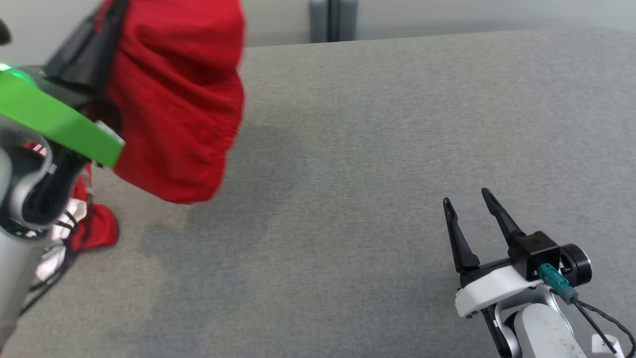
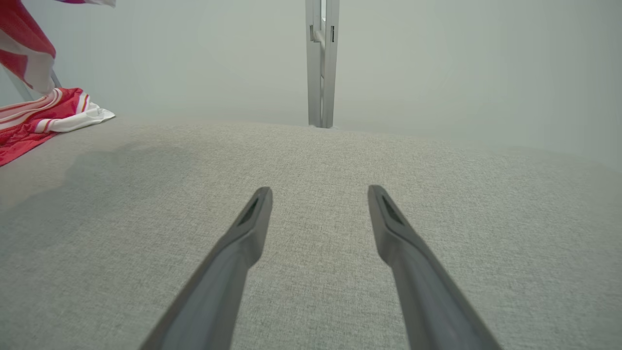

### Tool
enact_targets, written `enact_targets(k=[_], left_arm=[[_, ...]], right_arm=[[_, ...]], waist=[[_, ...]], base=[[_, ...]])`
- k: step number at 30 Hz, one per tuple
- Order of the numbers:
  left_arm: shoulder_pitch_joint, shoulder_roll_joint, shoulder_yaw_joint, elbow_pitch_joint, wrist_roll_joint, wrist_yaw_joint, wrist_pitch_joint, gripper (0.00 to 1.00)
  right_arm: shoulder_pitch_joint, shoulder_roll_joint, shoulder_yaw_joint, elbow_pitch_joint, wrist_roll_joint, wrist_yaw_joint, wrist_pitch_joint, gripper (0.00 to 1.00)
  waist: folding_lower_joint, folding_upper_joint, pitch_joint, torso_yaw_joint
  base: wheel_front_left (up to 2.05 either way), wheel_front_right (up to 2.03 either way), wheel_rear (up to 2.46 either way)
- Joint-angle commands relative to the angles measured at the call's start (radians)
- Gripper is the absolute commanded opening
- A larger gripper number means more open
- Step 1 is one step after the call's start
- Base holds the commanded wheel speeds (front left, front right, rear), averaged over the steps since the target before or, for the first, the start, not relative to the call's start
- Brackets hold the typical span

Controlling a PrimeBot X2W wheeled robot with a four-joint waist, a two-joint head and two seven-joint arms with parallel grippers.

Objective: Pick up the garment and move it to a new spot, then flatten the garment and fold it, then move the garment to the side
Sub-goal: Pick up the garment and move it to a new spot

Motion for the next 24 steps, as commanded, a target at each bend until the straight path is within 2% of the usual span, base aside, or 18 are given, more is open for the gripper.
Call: enact_targets(k=[1,7,10,13,16,19,24], left_arm=[[0.029,-0.009,-0.003,-0.05,-0.036,0.007,0.021,0.0],[0.113,-0.037,-0.073,-0.271,-0.16,0.01,0.134,0.0],[0.137,-0.055,-0.119,-0.314,-0.184,0.013,0.17,0.0],[0.156,-0.102,-0.147,-0.314,-0.233,0.016,0.187,0.0],[0.148,-0.132,-0.159,-0.267,-0.257,0.02,0.19,0.0],[0.153,-0.17,-0.178,-0.159,-0.279,0.025,0.2,0.0],[0.112,-0.185,-0.205,0.087,-0.196,0.005,0.151,0.0]], right_arm=[[0.008,-0.002,0.0,-0.005,0.008,-0.001,-0.003,1.0],[-0.004,-0.002,0.015,-0.015,0.03,-0.001,-0.003,1.0],[-0.005,-0.002,0.02,-0.021,0.041,-0.001,-0.003,1.0],[-0.003,-0.002,0.023,-0.026,0.054,-0.002,-0.003,1.0],[0.005,-0.001,0.017,-0.031,0.066,-0.001,-0.003,1.0],[0.015,-0.001,0.015,-0.034,0.077,-0.001,-0.003,1.0],[0.003,-0.001,0.021,-0.039,0.092,-0.001,-0.003,1.0]], waist=[[0.0,-0.0001,-0.016,-0.069],[0.0,-0.0001,0.005,-0.188],[0.0,-0.0001,0.021,-0.254],[0.0,-0.0001,0.036,-0.313],[0.0,-0.0001,0.051,-0.363],[0.0,-0.0001,0.064,-0.401],[0.0,-0.0001,0.085,-0.439]], base=[[0.0,0.0,0.0],[0.0,0.0,0.0],[0.0,0.0,0.0],[0.0,0.0,0.0],[0.0,0.0,0.0],[0.0,0.0,0.0],[0.0,0.0,0.0]])
